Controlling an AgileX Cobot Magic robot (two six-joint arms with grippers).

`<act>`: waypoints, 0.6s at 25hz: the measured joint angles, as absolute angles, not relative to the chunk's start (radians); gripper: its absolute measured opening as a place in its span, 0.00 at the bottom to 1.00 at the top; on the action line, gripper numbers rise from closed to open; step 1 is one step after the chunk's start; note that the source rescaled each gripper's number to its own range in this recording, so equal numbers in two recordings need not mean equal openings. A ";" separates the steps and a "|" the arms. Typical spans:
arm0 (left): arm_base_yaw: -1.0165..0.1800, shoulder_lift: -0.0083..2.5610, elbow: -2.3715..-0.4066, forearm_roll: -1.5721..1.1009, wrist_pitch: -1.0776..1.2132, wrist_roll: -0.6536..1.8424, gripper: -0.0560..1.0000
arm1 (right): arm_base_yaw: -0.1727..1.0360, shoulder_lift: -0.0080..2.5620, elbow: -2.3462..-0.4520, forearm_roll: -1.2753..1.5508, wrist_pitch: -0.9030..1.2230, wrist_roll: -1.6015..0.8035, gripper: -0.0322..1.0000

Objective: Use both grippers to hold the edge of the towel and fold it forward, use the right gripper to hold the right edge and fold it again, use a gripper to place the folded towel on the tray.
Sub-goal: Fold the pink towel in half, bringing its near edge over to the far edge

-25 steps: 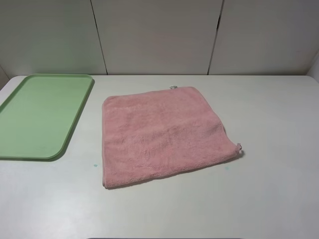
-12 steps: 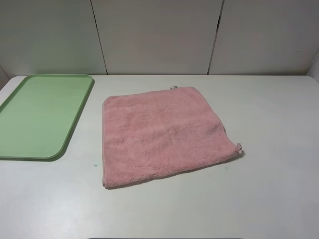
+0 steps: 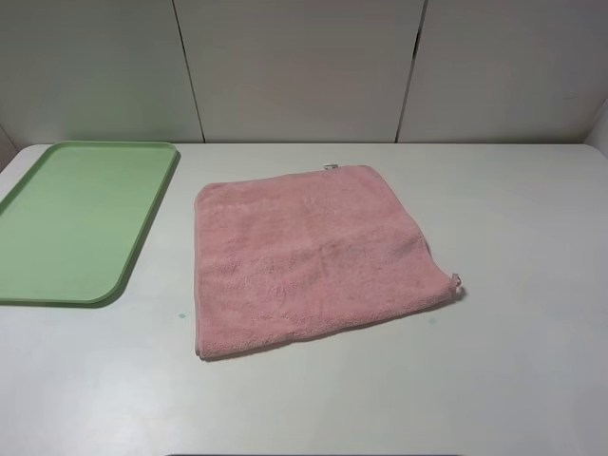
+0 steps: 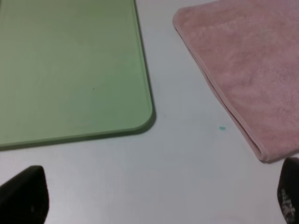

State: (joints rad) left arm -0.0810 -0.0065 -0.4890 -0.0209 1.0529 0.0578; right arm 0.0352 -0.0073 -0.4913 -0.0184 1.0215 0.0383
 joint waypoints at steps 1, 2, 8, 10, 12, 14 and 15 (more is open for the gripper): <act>-0.081 -0.007 -0.489 -0.021 1.053 0.058 0.99 | 0.035 -0.007 -0.491 -0.018 1.021 0.038 1.00; -0.081 -0.007 -0.489 -0.021 1.053 0.058 0.99 | 0.035 -0.007 -0.491 -0.018 1.021 0.038 1.00; -0.081 -0.007 -0.489 -0.021 1.053 0.058 0.99 | 0.035 -0.007 -0.491 -0.018 1.021 0.038 1.00; -0.081 -0.007 -0.489 -0.021 1.053 0.060 0.99 | 0.035 -0.007 -0.491 -0.018 1.021 0.038 1.00; -0.081 0.017 -0.490 -0.021 1.053 0.061 0.99 | 0.035 -0.007 -0.491 -0.017 1.021 0.038 1.00; -0.081 0.058 -0.496 -0.021 1.056 0.071 0.99 | 0.035 0.006 -0.491 -0.006 1.021 0.038 1.00; -0.081 0.083 -0.501 -0.021 1.057 0.081 0.99 | 0.035 0.020 -0.491 0.000 1.021 0.038 1.00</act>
